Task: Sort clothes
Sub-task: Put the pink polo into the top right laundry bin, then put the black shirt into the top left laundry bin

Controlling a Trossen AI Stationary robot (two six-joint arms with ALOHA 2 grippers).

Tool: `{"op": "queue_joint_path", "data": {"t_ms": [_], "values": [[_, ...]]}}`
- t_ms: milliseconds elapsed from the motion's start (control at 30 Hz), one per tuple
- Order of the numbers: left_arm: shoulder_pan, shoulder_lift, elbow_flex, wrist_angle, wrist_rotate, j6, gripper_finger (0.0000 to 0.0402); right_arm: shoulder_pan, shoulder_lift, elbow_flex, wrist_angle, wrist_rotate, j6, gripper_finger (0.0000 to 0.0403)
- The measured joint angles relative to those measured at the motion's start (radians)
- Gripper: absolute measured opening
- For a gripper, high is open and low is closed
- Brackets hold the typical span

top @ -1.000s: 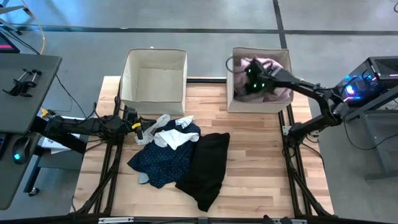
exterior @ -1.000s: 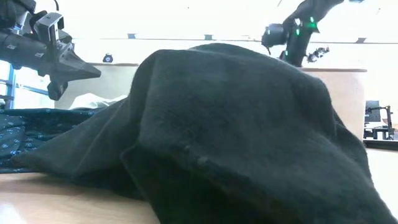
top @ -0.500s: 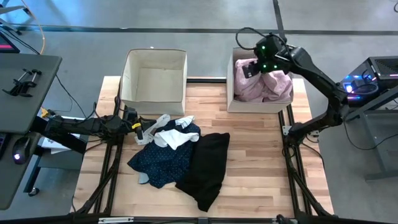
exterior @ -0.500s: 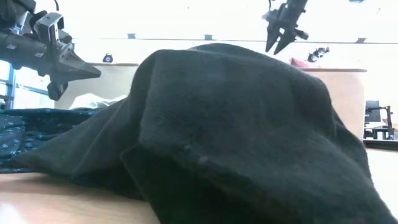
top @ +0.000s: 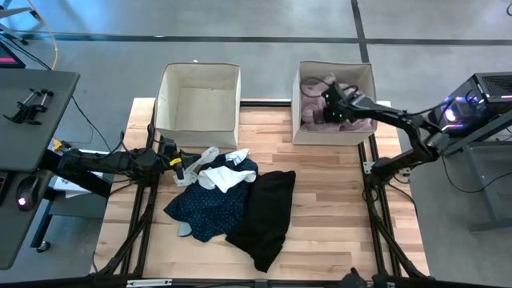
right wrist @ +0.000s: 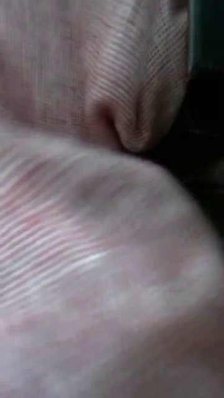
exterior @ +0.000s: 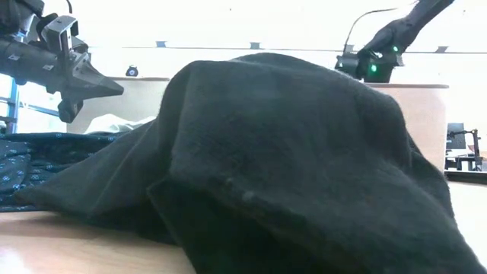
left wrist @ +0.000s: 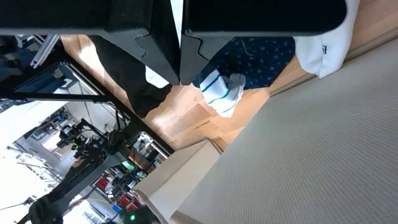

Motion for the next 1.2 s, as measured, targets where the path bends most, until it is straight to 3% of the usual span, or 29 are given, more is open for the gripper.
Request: {"op": "queue_joint_path", "data": {"t_ms": [100, 200, 400, 533, 700, 867, 933, 1033, 1133, 1200], "values": [[0.000, 0.000, 0.000, 0.000, 0.000, 0.000, 0.0000, -0.005, -0.001, -0.009, 0.004, -0.006, -0.006, 0.0062], [0.000, 0.000, 0.003, -0.002, 0.003, 0.001, 0.0000, -0.004, 0.001, 0.069, -0.089, -0.026, -0.050, 0.0086], [0.000, 0.016, 0.110, -0.007, 0.016, 0.144, 0.0000, -0.003, 0.003, 0.367, -0.346, 0.003, -0.177, 0.0132], [0.000, 0.112, 0.250, -0.047, 0.014, 0.240, 0.0000, 0.029, -0.033, 0.555, -0.440, 0.014, -0.184, 0.0137], [0.000, 0.375, 0.449, -0.115, 0.050, 0.387, 0.0000, 0.162, -0.139, 0.684, -0.417, 0.034, -0.166, 0.0137], [-0.001, 0.724, 0.662, -0.074, 0.130, 0.580, 0.0000, 0.378, -0.251, 0.686, -0.351, 0.042, -0.148, 0.0137], [-0.001, 0.852, 0.738, -0.011, 0.229, 0.664, 0.0000, 0.471, -0.283, 0.669, -0.349, 0.048, -0.114, 0.0137], [-0.002, 1.016, 0.824, 0.219, 0.372, 0.723, 0.0000, 0.597, -0.318, 0.632, -0.339, 0.092, -0.055, 0.0137], [0.001, 1.157, 0.910, 0.420, 0.386, 0.691, 0.0003, 0.698, -0.334, 0.601, -0.327, 0.161, -0.021, 0.0138], [0.006, 1.237, 0.988, 0.373, 0.388, 0.716, 0.0015, 0.748, -0.333, 0.586, -0.326, 0.203, -0.010, 0.0138]]}}
